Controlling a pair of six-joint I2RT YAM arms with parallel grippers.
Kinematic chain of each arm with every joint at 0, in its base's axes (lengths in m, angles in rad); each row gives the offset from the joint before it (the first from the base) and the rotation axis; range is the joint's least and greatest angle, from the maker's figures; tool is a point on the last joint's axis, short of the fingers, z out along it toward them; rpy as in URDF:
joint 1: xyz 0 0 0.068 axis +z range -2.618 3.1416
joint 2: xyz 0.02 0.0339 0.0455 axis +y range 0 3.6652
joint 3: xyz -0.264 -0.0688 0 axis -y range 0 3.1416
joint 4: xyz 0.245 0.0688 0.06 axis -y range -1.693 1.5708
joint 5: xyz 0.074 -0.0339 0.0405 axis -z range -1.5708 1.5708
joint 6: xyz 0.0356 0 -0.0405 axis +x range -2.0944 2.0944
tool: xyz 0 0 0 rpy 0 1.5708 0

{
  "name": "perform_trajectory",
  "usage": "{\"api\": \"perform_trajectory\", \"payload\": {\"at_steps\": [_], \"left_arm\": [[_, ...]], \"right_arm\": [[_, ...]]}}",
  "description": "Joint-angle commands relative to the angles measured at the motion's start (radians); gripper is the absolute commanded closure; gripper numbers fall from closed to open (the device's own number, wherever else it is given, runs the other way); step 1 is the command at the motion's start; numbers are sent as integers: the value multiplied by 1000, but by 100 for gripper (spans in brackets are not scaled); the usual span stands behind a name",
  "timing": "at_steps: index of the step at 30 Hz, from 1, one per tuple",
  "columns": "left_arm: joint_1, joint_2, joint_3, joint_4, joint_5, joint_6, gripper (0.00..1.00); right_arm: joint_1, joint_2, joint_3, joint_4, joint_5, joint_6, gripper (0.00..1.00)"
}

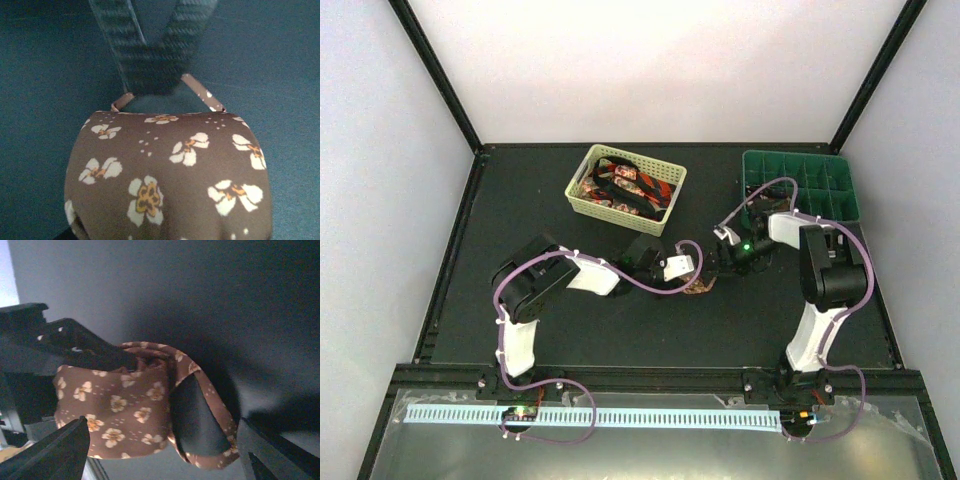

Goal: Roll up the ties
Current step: Pick up the tie from the center of the board.

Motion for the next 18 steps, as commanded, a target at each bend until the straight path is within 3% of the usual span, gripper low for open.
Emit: {"api": "perform_trajectory", "payload": {"at_steps": [1,4,13,15,18], "left_arm": [[-10,49,-10,-181,-49,19,75],[-11,50,-8,-179,-48,18,75],[-10,48,-10,-180,-43,19,74],[-10,50,-10,-180,-41,22,74],[-10,54,-6,-181,-43,25,74]], "right_arm": [[52,60,-20,-7,-120,-26,18],[62,63,-17,-46,-239,-76,19],[60,-51,-71,84,-266,-3,0],[60,-51,-72,129,-241,35,0],[68,-49,-81,202,-188,115,8]]}}
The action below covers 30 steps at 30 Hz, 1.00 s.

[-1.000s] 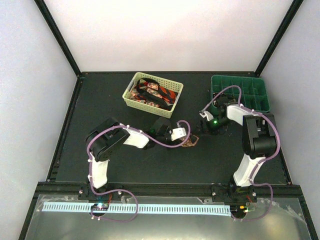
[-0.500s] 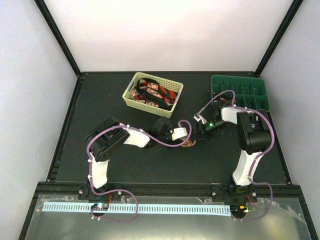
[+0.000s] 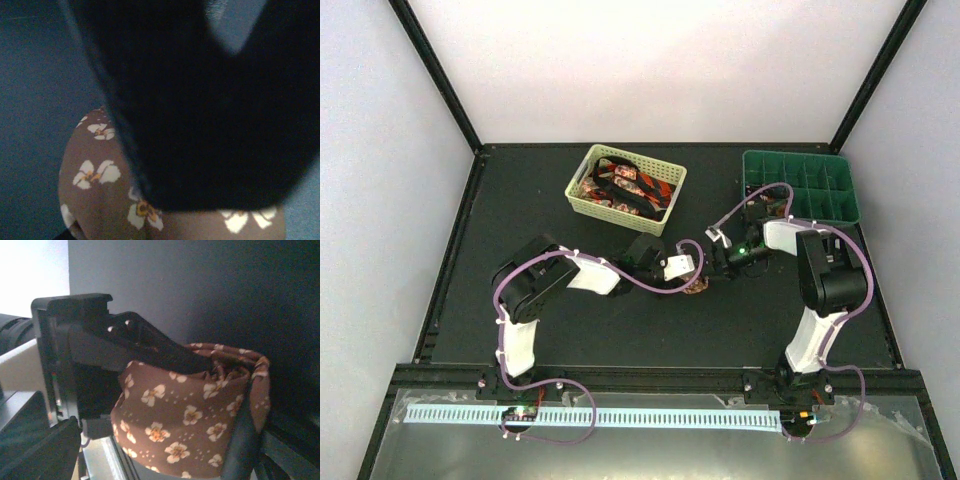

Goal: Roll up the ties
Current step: Pick up the tie from the center of the board.

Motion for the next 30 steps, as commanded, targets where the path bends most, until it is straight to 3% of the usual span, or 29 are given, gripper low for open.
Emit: {"api": "perform_trajectory", "payload": {"at_steps": [1,5,7,12,16,19,24,30], "left_arm": [[-10,54,-16,-167,-44,23,74],[-10,53,-16,-169,-46,27,74],[-10,54,-17,-169,-47,27,74],[-11,53,-21,-165,-48,19,73],[-10,48,-27,-152,-40,2,63],[2,10,-64,-82,3,-19,35],[14,-58,-126,41,44,-34,4],[14,-17,-115,96,39,-60,1]], "right_arm": [[17,-21,-10,133,51,111,11],[40,-11,-7,138,105,134,29],[40,-10,-9,138,124,135,46],[40,-19,-6,105,142,108,74],[40,-38,-11,85,158,85,97],[39,-46,-12,85,164,69,98],[39,-44,-20,94,132,56,99],[39,-57,-33,89,92,33,98]]}}
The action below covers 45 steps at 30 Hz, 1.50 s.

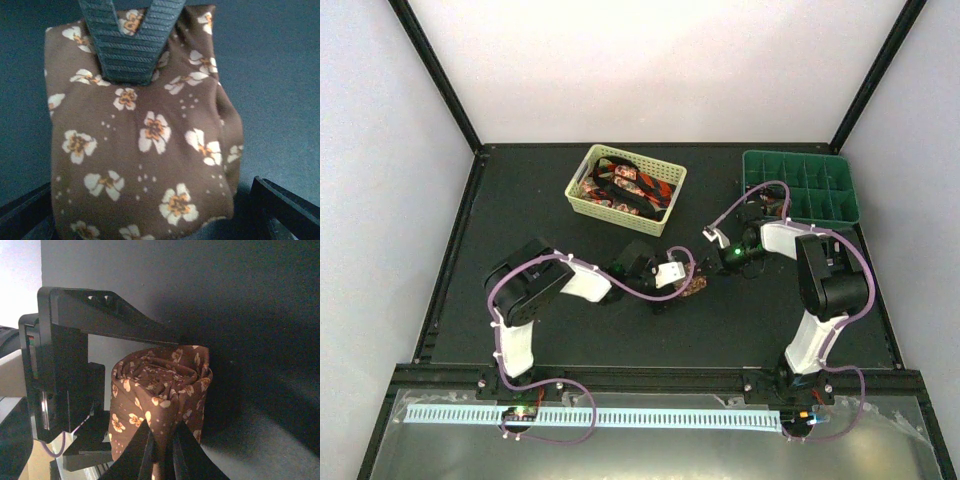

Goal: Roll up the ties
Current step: Pick up the tie from the center of the board, then place the tie in the storage box.

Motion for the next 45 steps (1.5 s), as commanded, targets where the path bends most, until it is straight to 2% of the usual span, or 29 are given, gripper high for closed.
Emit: {"api": "perform_trajectory", "payload": {"at_steps": [1,7,8,13,16,17,18,19,21,22,28,33,36,39,41,45], "left_arm": [[5,51,19,24,26,-33,1],[-2,145,108,40,62,-72,2],[-4,155,125,30,63,-72,7],[-4,163,127,15,73,-76,45],[-7,137,85,42,77,-63,59],[-7,124,78,40,77,-62,58],[-6,112,73,39,76,-61,50],[-6,95,65,40,76,-62,32],[-6,55,49,39,76,-63,4],[-5,21,42,29,80,-62,1],[28,-131,21,-123,114,-57,1],[72,-273,-36,-212,150,-45,1],[94,-355,-74,-246,158,-30,1],[116,-426,-85,-291,168,0,1],[137,-446,-66,-336,180,-4,1],[167,-458,-49,-353,210,-27,1]], "right_arm": [[3,-31,-19,-6,-31,-33,98],[3,-43,-29,12,-66,-17,98],[3,-44,-27,10,-71,-16,98],[2,-59,-30,5,-67,-17,98],[3,-67,-30,9,-48,-15,98],[2,-71,-30,9,-38,-13,98],[3,-72,-29,9,-32,-13,98],[3,-73,-27,4,-29,-14,98],[2,-75,-19,-14,-16,-25,98],[2,-79,-14,-25,-3,-41,98],[1,-140,37,-139,69,-161,98],[-27,-209,130,-302,118,-342,99],[-62,-253,216,-442,161,-501,98],[-102,-281,345,-558,274,-674,98],[-134,-309,414,-582,373,-813,98],[-239,-385,475,-547,454,-1094,98]]}}
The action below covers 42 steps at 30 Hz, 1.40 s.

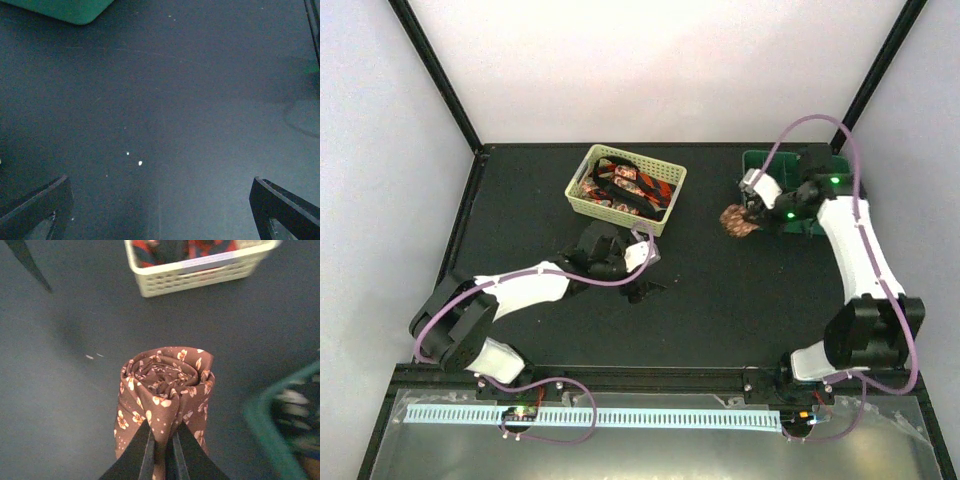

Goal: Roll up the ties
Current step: Place the tie in the storage box.

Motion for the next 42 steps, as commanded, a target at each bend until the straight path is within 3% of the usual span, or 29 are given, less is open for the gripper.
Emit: {"api": "perform_trajectory", "payload": {"at_steps": [1,8,18,29,42], "left_arm": [[32,-26,33,-64,65,-4,1],[43,-17,40,-64,78,-26,1],[75,23,56,-81,106,-47,1],[101,93,75,-69,171,-83,1],[127,140,109,-68,207,-108,1]], "right_arm": [[-103,-81,66,-40,158,-431,98],[-292,29,197,37,218,-827,98],[-414,283,359,114,207,-1082,98],[-414,466,424,128,206,-1120,98],[-374,575,433,100,217,-1105,98]]}}
